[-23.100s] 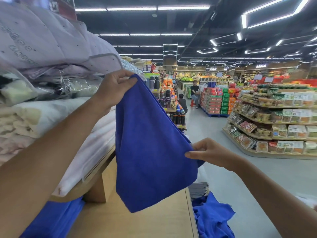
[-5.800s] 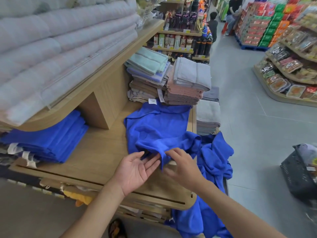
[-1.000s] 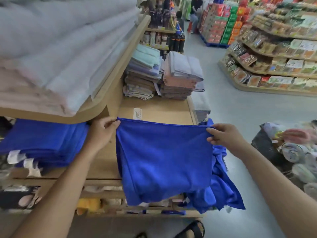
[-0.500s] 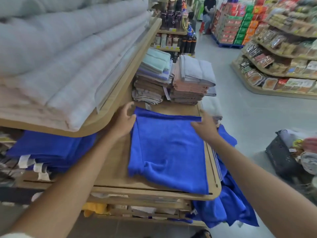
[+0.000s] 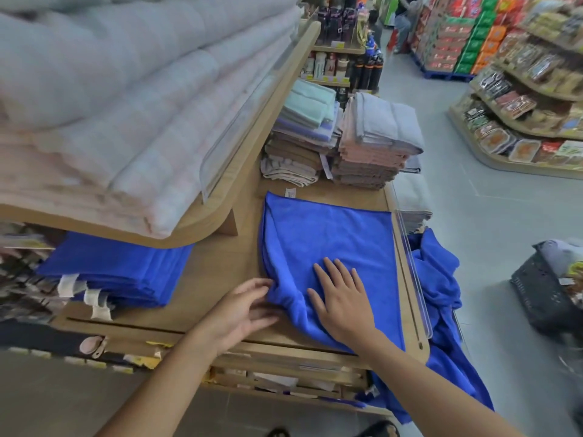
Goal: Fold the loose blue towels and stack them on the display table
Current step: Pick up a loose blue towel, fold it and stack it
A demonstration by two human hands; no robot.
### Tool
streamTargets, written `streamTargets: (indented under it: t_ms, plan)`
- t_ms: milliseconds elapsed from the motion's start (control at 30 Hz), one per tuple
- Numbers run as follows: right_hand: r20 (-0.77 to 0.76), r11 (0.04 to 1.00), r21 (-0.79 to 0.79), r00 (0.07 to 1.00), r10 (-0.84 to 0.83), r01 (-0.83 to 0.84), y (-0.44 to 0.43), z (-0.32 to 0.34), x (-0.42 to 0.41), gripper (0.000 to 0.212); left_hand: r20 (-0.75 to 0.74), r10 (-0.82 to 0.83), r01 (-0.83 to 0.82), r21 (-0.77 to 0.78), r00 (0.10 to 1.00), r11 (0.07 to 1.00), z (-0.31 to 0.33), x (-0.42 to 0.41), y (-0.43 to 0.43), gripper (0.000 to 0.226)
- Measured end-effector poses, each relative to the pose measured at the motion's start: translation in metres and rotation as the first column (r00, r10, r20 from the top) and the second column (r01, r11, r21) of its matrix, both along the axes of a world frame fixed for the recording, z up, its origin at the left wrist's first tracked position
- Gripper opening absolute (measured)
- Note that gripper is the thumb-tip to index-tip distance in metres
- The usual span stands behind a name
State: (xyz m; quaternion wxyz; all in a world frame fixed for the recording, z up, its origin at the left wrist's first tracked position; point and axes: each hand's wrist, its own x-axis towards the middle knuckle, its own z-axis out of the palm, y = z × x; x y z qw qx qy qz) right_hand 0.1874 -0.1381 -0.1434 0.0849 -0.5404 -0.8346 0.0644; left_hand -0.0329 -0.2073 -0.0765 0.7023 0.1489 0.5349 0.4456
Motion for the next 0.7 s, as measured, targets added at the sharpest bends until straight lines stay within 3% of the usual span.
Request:
streamTargets:
  t_ms: [67,200,367,533,700]
  plan:
    - [-0.005,1.0,0.017,1.0,-0.009,0.01,0.0,-0.001,0.0,0.069,0.32,0.106,-0.079,-0.095,0.942,0.992,0.0,0.004,-0.004,0.03]
    - [-0.023,1.0,0.022,1.0,-0.008,0.008,-0.002,0.002,-0.001,0.067,0.467,0.197,-0.108,-0.211,0.862,0.972,-0.006,-0.003,-0.004,0.038]
    - [-0.009,1.0,0.011,1.0,-0.01,0.01,-0.002,0.002,0.0,0.068,0.297,-0.028,0.079,-0.162,0.954,0.984,-0.014,-0.013,-0.004,0.039]
    - [-0.014,1.0,0.009,1.0,-0.012,0.012,-0.002,0.001,0.0,0.067,-0.074,-0.054,0.049,-0.066,0.996,0.997,-0.013,-0.016,0.001,0.03]
    - [-0.004,1.0,0.002,1.0,-0.006,0.006,-0.002,0.002,0.0,0.067,0.027,0.041,-0.039,-0.066,0.999,0.997,-0.012,-0.018,0.004,0.021]
